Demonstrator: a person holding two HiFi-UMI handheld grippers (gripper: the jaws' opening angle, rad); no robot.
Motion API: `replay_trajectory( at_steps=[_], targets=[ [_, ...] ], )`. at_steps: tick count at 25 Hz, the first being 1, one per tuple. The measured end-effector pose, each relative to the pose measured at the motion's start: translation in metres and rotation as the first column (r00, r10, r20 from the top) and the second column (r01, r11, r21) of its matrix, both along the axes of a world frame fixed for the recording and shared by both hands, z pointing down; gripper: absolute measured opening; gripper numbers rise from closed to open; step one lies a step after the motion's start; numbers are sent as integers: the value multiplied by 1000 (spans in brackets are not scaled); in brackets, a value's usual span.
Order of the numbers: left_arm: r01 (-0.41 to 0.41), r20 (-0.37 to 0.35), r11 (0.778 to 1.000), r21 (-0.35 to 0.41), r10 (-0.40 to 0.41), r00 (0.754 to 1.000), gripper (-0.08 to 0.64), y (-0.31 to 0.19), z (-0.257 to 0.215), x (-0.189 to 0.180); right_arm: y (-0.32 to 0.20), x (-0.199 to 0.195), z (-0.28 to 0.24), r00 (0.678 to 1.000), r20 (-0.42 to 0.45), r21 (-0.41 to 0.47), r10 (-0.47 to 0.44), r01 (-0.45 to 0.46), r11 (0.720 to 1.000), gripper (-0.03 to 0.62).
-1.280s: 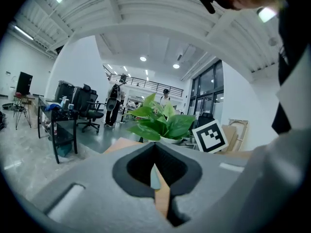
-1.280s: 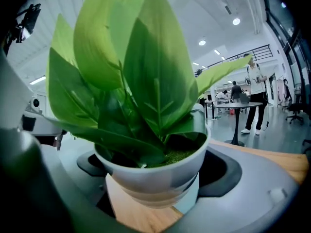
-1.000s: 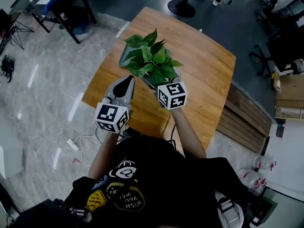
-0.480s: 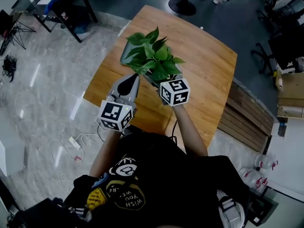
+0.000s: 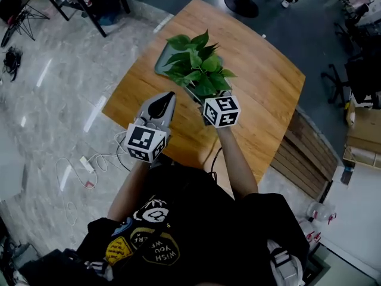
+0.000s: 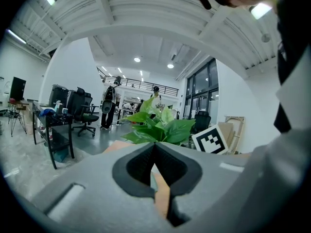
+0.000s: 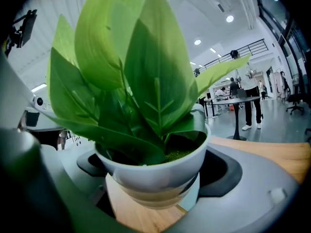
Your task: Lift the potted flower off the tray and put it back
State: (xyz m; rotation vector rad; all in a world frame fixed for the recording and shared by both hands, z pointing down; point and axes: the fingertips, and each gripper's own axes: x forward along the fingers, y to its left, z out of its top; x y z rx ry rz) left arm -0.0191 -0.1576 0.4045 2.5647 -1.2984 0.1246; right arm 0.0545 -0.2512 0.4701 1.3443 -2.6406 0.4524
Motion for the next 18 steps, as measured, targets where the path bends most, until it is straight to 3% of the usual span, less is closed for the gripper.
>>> replay_trajectory(
  at_steps=[9,14,18],
  targets=[
    [8,16,999,-51,-8,1000,-5,0,61,-18,-78,-11,100,999,24,32,-27,27,999,538],
    [39,-2,995,-97,-39,999,-5,-5,85,-32,-125,-18,178,997,-76,-11,-1,0,1000,538],
    [60,7,988,-143,-60,998,-4,-13,100,-51,-158,-24,219,995,-104,-22,9,-11,1000,538]
  ],
)
